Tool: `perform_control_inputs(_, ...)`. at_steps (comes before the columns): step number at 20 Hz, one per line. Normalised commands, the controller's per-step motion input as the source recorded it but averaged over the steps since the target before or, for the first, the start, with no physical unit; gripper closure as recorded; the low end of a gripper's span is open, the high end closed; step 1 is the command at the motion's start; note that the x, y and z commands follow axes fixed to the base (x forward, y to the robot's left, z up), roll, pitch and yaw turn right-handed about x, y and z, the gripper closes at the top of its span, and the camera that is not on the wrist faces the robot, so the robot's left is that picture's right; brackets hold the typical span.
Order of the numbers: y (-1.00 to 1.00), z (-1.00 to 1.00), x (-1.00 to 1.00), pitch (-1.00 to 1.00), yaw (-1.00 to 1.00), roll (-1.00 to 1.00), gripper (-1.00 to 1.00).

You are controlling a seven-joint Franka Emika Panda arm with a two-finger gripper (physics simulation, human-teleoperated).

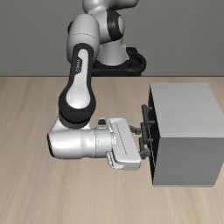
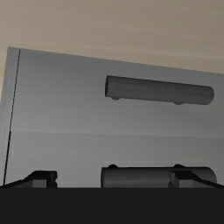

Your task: Close the middle layer of the cabinet

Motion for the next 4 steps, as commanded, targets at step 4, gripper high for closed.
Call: perform_control_inputs(4,1.00,0.00,0.00,0.00,0.00,0.00,-1.00)
